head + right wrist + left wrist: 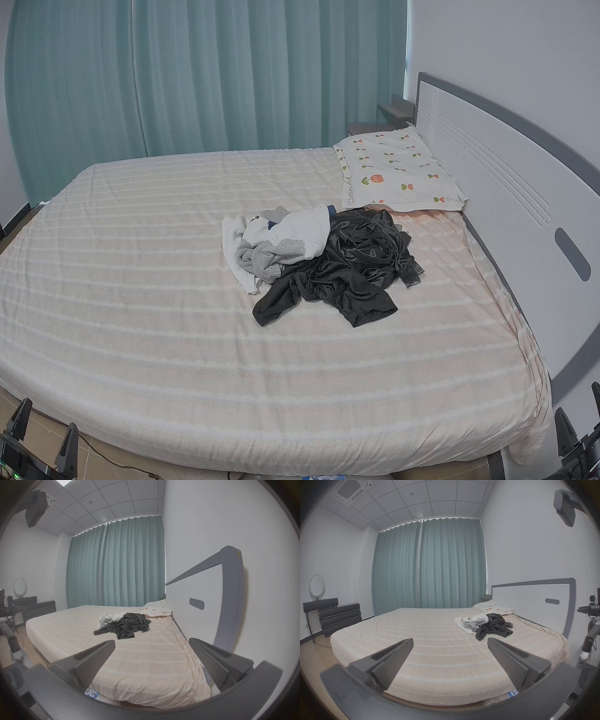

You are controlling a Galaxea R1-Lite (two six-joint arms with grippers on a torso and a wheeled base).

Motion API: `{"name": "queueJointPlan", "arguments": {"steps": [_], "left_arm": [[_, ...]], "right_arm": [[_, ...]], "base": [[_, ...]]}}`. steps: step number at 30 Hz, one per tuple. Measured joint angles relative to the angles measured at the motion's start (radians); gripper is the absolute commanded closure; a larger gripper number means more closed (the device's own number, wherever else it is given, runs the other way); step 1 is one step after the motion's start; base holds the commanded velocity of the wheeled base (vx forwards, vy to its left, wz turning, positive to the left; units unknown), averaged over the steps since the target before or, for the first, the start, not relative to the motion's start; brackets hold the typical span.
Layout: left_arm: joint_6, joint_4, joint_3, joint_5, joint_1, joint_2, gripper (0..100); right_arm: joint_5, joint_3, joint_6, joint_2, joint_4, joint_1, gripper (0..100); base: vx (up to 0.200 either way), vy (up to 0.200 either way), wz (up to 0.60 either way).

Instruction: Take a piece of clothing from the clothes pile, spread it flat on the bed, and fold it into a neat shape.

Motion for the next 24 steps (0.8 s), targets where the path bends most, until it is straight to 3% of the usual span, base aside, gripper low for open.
{"name": "queueJointPlan", "arguments": {"steps": [5,12,24], "left_arm": [[0.000,0.000,0.000,0.000,0.000,0.000,0],[0.003,-0.001,0.000,-0.001,0.000,0.000,0],[0.007,-0.002,0.000,-0.004,-0.001,0.000,0]], "right_arm": [[0.005,-0.007,0.001,0.001,-0.002,0.000,0],[0.036,-0.154,0.021,0.102,0.022,0.004,0],[0.099,-0.306,0.075,0.614,-0.085,0.040,0]], "base": [[0.000,0.000,0.00],[0.000,0.000,0.00],[0.000,0.000,0.00]]}}
